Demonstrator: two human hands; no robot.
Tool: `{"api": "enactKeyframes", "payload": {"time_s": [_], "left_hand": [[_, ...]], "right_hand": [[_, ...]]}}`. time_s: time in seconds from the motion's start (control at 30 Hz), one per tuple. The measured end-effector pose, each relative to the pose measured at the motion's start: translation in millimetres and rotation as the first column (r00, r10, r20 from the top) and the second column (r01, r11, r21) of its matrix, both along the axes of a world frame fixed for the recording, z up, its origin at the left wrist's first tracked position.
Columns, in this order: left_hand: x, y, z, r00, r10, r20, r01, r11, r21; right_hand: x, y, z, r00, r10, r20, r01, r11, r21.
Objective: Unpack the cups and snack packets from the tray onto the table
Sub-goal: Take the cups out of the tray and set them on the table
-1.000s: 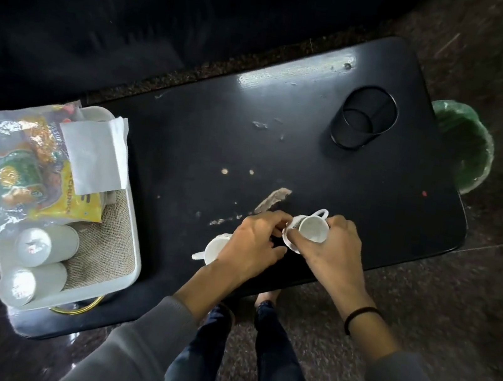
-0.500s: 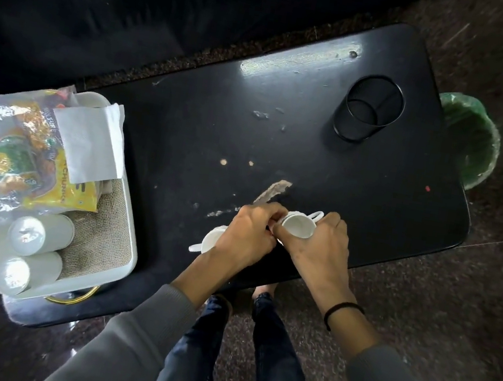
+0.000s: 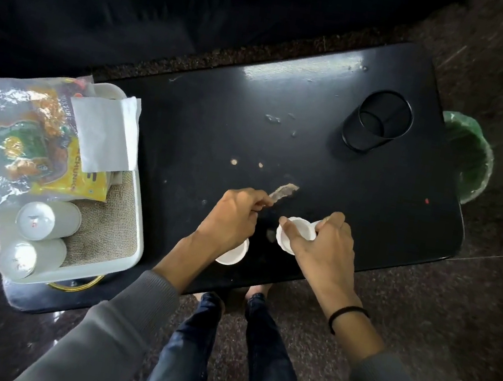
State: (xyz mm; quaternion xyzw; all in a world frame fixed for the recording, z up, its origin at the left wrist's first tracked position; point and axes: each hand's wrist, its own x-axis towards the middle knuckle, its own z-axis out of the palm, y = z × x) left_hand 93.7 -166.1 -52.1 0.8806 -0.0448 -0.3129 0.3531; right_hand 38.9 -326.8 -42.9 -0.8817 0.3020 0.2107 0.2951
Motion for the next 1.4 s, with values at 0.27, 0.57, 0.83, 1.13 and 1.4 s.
{"api": "enactKeyframes", "payload": {"time_s": [0.27,0.57,0.83,1.13,1.4], "left_hand": [[-2.6,32.7,13.1,0.991,0.109,0.082,-0.107,0.994,-0.029],[-18.5,116.1,30.9,0.942,0.298,0.154,-0.301,0.954,-0.009],[-49.8,211.4,36.9,0.872,0.409,0.271,-0.455,0.88,0.137],[-78.0,291.6,15.8,0.874,0.268,0.406,-0.442,0.787,0.431],[-69.9,309.6,-7.2,0.937,0.166,0.306,-0.314,0.785,0.534]], "right_hand": [[24.6,38.9,11.9,0.963,0.256,0.079,-0.249,0.964,-0.092],[51.3,127.5,20.8,0.823,0.55,0.141,-0.554,0.832,-0.011],[59.4,224.4,28.1,0.675,0.719,0.166,-0.737,0.669,0.098],[63.1,308.3,15.7,0.418,0.896,0.149,-0.896,0.381,0.227],[69.1,314.0,7.9,0.465,0.875,0.132,-0.873,0.429,0.233]]}}
